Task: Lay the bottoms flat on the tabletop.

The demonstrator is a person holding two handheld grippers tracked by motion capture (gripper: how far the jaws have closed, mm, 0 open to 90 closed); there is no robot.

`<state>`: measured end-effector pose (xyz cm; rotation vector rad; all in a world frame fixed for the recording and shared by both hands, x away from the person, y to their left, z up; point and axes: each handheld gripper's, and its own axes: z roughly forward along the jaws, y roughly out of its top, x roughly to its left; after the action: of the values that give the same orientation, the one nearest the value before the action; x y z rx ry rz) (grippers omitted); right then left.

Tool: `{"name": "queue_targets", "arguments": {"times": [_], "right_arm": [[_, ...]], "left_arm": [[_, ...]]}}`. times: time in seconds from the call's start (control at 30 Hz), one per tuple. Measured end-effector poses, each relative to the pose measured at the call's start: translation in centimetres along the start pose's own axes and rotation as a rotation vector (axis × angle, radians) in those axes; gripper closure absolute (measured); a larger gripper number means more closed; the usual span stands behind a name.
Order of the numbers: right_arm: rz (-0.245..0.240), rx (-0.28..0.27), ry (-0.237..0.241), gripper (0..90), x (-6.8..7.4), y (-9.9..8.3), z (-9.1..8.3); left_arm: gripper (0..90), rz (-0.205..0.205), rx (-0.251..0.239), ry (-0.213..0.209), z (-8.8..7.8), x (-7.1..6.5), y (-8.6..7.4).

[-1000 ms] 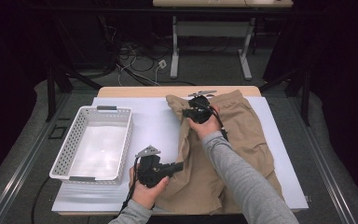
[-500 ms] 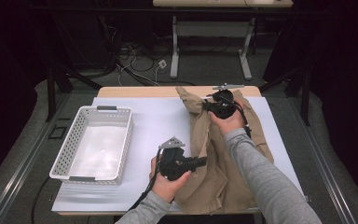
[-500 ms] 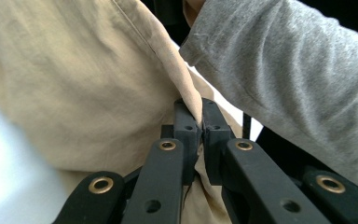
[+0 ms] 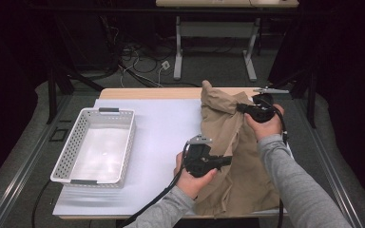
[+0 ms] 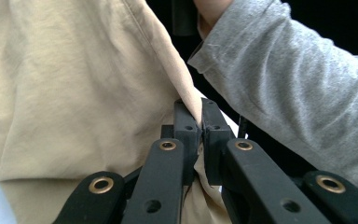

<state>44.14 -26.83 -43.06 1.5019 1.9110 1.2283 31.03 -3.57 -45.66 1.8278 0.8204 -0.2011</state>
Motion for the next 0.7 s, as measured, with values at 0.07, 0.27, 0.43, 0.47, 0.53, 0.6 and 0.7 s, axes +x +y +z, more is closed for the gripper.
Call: {"name": "queue_targets", "arguments": {"times": [0.07,0.27,0.43,0.47,0.53,0.6,0.7], "right_arm": [[0.001,-0.004,-0.019,88.0,-1.0,-0.2,-0.8],[0.043,0.0,-0.055,87.9,-4.3,-1.6,-2.3],[0.093,0.015,-0.08,87.9,-6.7,-3.6,-2.7],[0.106,0.021,-0.085,87.9,-7.1,-4.0,-2.6],[0.123,0.037,-0.09,87.9,-7.7,-4.9,-2.3],[0.135,0.056,-0.096,87.9,-8.0,-5.9,-1.9],[0.156,0.08,-0.094,87.8,-8.4,-7.4,-1.3]], "left_arm": [[88.0,0.001,0.006,-0.005,0.7,-0.1,0.1],[87.9,-0.005,0.027,-0.018,2.7,-0.3,0.3],[87.9,0.002,0.061,-0.021,4.6,-0.8,0.5],[87.9,0.01,0.074,-0.021,5.0,-0.9,0.4],[87.8,0.011,0.098,-0.021,5.7,-1.0,0.0],[87.8,0.019,0.116,-0.014,6.2,-1.0,-0.4],[87.5,0.018,0.129,-0.012,6.6,-0.8,-1.0]]}}
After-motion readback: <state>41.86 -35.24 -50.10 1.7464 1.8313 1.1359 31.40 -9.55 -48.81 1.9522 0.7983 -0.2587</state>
